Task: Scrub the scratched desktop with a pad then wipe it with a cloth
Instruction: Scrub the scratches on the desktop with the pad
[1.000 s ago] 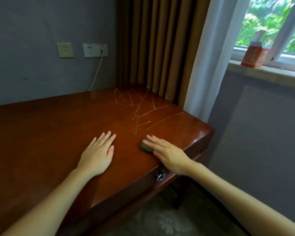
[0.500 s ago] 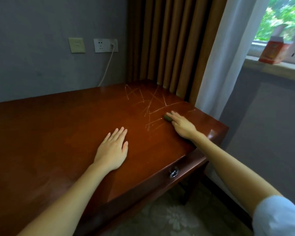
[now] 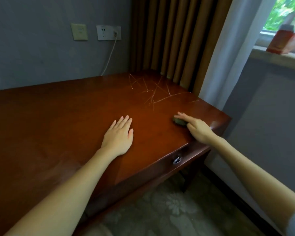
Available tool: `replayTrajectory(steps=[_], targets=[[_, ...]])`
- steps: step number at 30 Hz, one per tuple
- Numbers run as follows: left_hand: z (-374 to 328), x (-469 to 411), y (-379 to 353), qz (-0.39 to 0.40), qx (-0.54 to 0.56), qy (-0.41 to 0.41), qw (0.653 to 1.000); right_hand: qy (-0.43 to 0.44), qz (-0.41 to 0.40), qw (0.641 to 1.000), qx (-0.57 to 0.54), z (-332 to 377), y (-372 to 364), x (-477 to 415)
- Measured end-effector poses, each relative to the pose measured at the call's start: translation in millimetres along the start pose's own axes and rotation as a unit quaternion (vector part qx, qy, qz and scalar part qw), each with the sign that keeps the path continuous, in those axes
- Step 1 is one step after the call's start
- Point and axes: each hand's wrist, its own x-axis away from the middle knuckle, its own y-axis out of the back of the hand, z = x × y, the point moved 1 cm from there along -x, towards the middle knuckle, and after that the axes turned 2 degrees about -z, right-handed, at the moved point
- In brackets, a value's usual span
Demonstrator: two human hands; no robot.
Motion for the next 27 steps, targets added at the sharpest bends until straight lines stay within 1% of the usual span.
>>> replayTrajectory(steps=[2, 4, 6, 9, 11, 12, 13, 16, 19, 21, 23, 24, 25, 27], targets=[[-1, 1, 1, 0.000, 0.000, -0.001, 1.000, -0.025, -0.016, 0.999, 0.033, 13, -11, -27], [-1, 3, 2, 0.000, 0.002, -0.001, 1.000, -0.008, -0.013, 0.999, 0.031, 39, -28, -41], [-1, 5, 3, 0.002, 0.010, -0.003, 1.000, 0.048, 0.019, 0.999, 0.010, 71, -46, -32], [-3, 9, 5, 0.001, 0.018, -0.003, 1.000, 0.155, 0.063, 0.986, -0.010, 108, -58, 26], [-4, 9, 7, -0.002, 0.016, -0.004, 1.000, 0.217, 0.080, 0.972, -0.041, 105, -55, 67], [-4, 9, 7, 0.000, 0.016, -0.006, 1.000, 0.225, 0.081, 0.969, -0.055, 95, -50, 79], [-3, 9, 7, 0.002, 0.016, -0.006, 1.000, 0.209, 0.073, 0.973, -0.064, 79, -43, 84], [-3, 7, 5, 0.001, 0.016, -0.007, 1.000, 0.081, 0.002, 0.994, -0.077, 29, -18, 70], [-2, 6, 4, -0.012, 0.018, 0.003, 1.000, -0.046, -0.065, 0.997, -0.024, -13, 4, 29], [-1, 3, 4, -0.040, 0.014, 0.008, 0.999, -0.103, -0.069, 0.992, 0.021, -25, 8, -8], [0, -7, 7, -0.070, 0.013, 0.009, 0.997, -0.125, -0.048, 0.990, 0.046, -15, -1, -46], [0, -16, 8, -0.080, 0.015, 0.014, 0.997, -0.117, -0.035, 0.991, 0.050, -3, -9, -61], [1, -26, 10, -0.086, 0.018, 0.023, 0.996, -0.095, -0.021, 0.994, 0.051, 12, -19, -74], [3, -50, 13, -0.089, 0.022, 0.038, 0.995, -0.021, 0.014, 0.999, 0.042, 48, -42, -84]])
